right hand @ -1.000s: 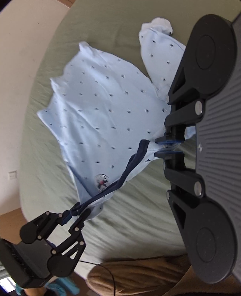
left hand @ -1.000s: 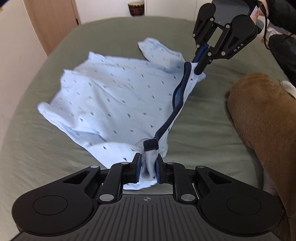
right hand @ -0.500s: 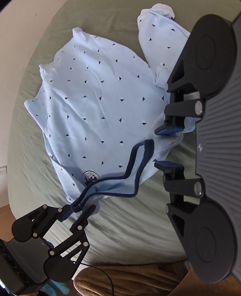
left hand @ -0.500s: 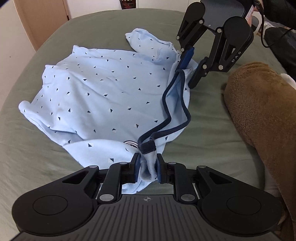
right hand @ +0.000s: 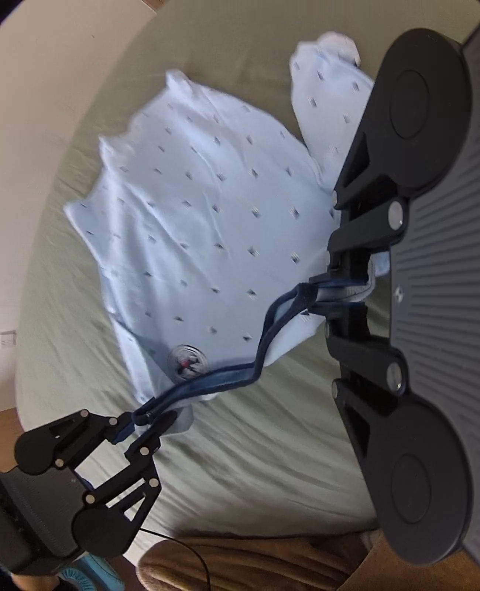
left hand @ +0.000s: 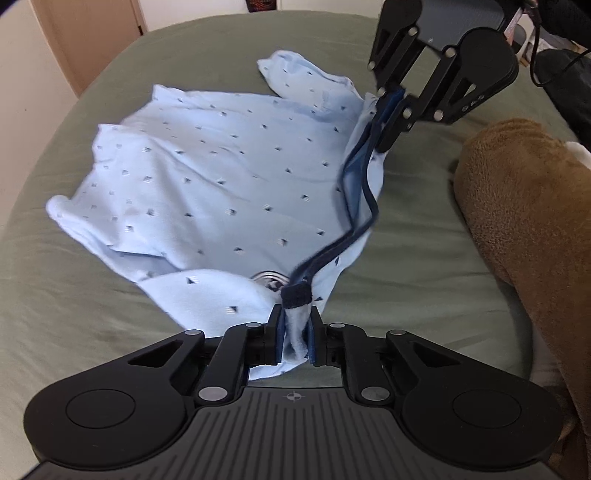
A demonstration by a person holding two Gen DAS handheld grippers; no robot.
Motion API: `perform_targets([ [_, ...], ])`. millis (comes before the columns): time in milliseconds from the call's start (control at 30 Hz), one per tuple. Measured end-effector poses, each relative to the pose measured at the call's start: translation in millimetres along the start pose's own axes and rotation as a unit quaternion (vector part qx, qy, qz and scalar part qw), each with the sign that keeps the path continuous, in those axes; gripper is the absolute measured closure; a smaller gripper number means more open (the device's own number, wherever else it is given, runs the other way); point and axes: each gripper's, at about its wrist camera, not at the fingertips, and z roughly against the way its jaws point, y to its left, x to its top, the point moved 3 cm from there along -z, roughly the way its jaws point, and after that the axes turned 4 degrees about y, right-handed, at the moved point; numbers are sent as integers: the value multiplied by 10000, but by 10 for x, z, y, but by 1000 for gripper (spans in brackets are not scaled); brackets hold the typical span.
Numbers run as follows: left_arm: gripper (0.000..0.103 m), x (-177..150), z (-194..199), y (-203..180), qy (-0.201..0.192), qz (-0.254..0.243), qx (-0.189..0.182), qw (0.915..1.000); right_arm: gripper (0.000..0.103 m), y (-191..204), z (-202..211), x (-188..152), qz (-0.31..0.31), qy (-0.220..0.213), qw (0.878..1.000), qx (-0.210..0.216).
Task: Fold clothes
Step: 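Lift the shirt by the collar with both grippers and swing it over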
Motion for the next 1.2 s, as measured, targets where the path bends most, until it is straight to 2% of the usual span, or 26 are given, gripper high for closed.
perform_targets([
  [133,93,114,191,220,-64,43,246,9997,96,-218,194,186,-90,-135,9991,-397],
  [267,93,368,312,648,-182,271,576,9978,96,-564,245,496,-247,-180,9953,-914],
  [367,93,640,416,1049,-316,451,906,9944,96,-901,370,860,-418,-411,9894,-1332],
  [567,94,1270,954,1848,-739,734,1738,9793,96,-1537,1024,1711,-532,-973,9642,-2409],
  [633,94,1508,1272,2030,-882,688,2000,9734,96,-1686,1396,2016,-489,-1207,9521,-2765],
  [733,94,1875,1806,2246,-1073,536,2384,9637,96,-1782,1899,2316,-339,-1430,9405,-3065],
  [833,94,2098,2225,2246,-1106,220,2590,9593,96,-1783,2275,2471,-90,-1422,9381,-3158],
  [967,94,2141,2397,2066,-819,-173,2506,9645,96,-1702,2393,2413,199,-1283,9474,-2924],
  [1100,94,1926,2196,1761,-473,-439,2151,9745,96,-1480,2024,2171,391,-855,9658,-2417],
  [1200,94,1618,1731,1455,-99,-520,1774,9827,96,-1284,1571,1934,423,-544,9758,-2073],
])
